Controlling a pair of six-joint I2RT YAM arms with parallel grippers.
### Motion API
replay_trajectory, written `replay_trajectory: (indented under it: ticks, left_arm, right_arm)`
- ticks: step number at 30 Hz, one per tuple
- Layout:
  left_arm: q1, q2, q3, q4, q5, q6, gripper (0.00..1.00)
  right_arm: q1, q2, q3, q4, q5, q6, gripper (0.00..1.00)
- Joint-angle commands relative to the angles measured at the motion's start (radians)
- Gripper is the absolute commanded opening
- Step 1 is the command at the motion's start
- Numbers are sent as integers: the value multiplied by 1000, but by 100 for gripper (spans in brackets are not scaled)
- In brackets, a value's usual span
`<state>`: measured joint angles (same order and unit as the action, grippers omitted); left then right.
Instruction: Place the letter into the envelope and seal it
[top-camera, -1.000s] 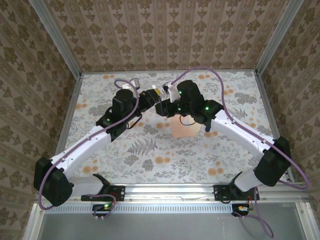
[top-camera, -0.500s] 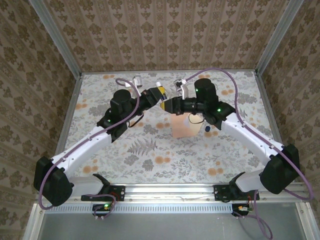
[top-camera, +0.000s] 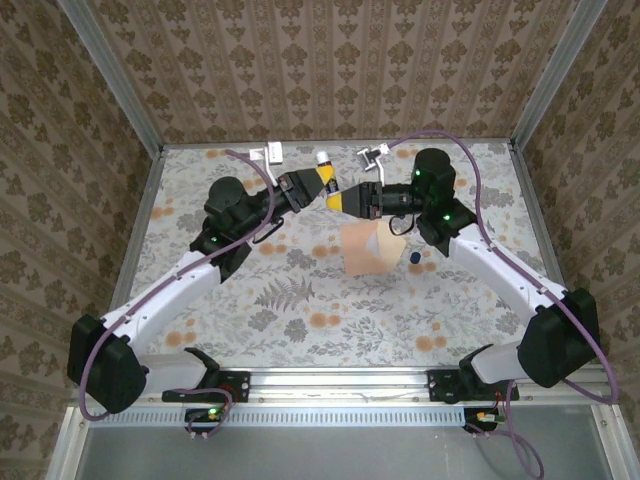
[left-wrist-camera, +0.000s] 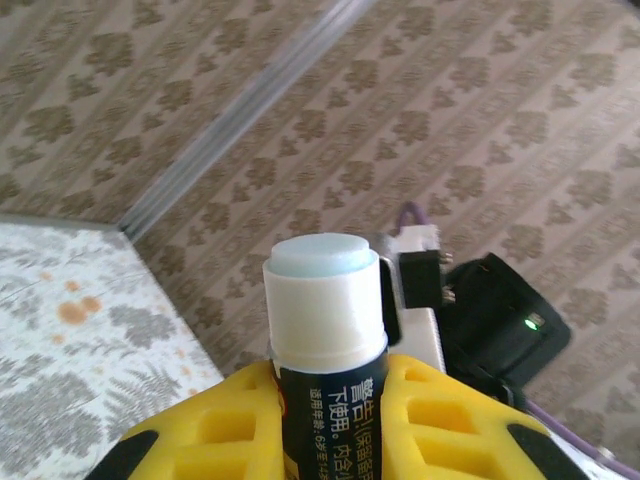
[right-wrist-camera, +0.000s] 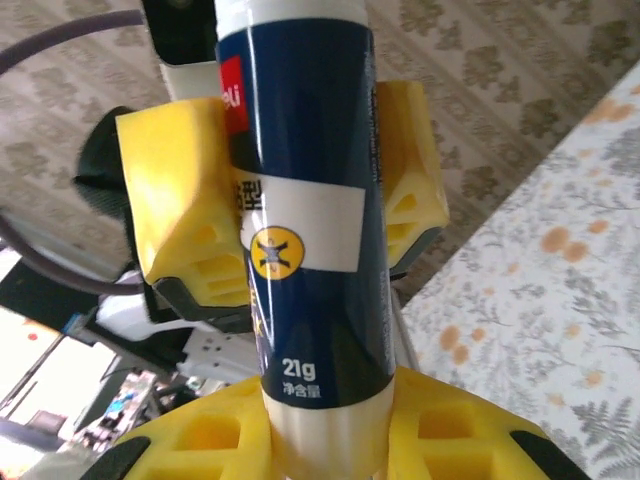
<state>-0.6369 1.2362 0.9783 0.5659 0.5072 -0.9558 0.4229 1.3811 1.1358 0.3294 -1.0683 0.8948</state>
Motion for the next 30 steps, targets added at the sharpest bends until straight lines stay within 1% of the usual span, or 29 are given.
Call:
replay_trajectory:
  ticks: [1, 5, 8, 10, 11, 13, 14, 15, 16, 18, 20, 21, 22, 24, 25, 27, 29, 30]
  left_arm:
    - [19, 26, 13, 86, 199, 73, 0]
    - [16, 56, 22, 178, 266, 30, 0]
    - [16, 59, 28, 175, 272, 29, 0]
    - [22, 48, 28, 133, 253, 52, 0]
    - [28, 39, 33, 92, 237, 71, 0]
    - [43, 12, 44, -10, 195, 119, 0]
    - [55, -5, 54, -81, 161, 152, 0]
    - [66, -22, 69, -169, 105, 188, 0]
    - [74, -35, 84, -239, 69, 222, 0]
    - [83, -52, 129, -409, -34, 292, 0]
    - [82, -52, 182, -563, -158, 334, 0]
    - [82, -50, 192, -593, -196, 331, 0]
    - [80, -47, 196, -613, -234, 313, 0]
    - [71, -42, 194, -629, -301, 261, 0]
    - [60, -37, 192, -631, -328, 240, 0]
    - [30, -31, 192, -634, -391, 206, 0]
    - [-10, -20, 191, -635, -448, 171, 0]
    - [-22, -14, 189, -630, -459, 160, 0]
  right_arm:
    - [-41, -28, 66, 228, -78, 140, 23]
    - [-35, -41, 90, 226, -91, 144, 23]
    - [-35, -51, 103, 162, -82, 94, 24]
    - [-35, -61, 124, 6, -60, -16, 26]
    - [-34, -69, 146, -111, -43, -96, 30]
    - [-37, -82, 218, -405, 21, -300, 45]
    - [-37, -90, 257, -613, 93, -430, 57]
    - [-37, -99, 302, -744, 172, -529, 63]
    - [-39, -106, 323, -810, 226, -578, 64]
    - [-41, -115, 347, -895, 334, -618, 67]
    - [-27, -111, 348, -918, 403, -616, 68]
    - [-11, -107, 342, -922, 454, -611, 69]
    - [19, -100, 340, -935, 540, -613, 69]
    - [74, -77, 341, -956, 684, -617, 69]
    - [100, -63, 336, -951, 736, -605, 69]
    - [132, -42, 325, -919, 788, -577, 69]
    - [168, -14, 324, -889, 810, -564, 69]
    - [180, 0, 328, -882, 815, -561, 69]
